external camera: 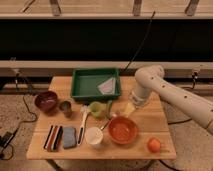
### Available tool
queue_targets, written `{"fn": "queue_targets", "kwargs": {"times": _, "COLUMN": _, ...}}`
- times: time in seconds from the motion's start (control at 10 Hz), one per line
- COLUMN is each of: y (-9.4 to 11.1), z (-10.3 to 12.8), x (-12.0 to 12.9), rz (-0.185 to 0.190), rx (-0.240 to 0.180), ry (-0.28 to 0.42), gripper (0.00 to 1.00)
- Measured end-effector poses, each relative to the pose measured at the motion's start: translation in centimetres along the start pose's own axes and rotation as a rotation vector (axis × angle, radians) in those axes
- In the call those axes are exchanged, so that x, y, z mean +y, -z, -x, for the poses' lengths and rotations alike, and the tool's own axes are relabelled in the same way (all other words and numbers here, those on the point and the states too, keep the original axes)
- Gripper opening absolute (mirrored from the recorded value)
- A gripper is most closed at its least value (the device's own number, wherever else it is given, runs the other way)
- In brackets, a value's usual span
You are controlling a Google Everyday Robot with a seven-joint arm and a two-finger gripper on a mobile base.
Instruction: Place sponge in red bowl
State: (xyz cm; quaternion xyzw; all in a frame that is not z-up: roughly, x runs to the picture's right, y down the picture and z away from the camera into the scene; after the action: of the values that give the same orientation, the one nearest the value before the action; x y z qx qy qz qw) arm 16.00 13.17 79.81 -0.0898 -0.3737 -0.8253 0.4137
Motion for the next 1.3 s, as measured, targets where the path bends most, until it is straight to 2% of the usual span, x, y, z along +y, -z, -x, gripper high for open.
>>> {"fn": "queue_targets", "kwargs": {"times": 1.1, "y": 0.03, "z": -0.05, "x": 0.03, "rz": 0.001, "rx": 0.0, "ry": -0.001, "gripper": 0.68}}
{"fn": "queue_targets", "kwargs": {"times": 1.2, "y": 0.0, "z": 0.04, "x": -0.09, "rz": 0.01, "rx": 0.004, "ry": 0.0, "gripper": 0.68}}
{"fn": "queue_targets", "kwargs": {"times": 1.3, "y": 0.77, "z": -0.19, "x": -0.78, "rz": 0.04, "rx": 0.021, "ry": 0.003, "gripper": 0.68}}
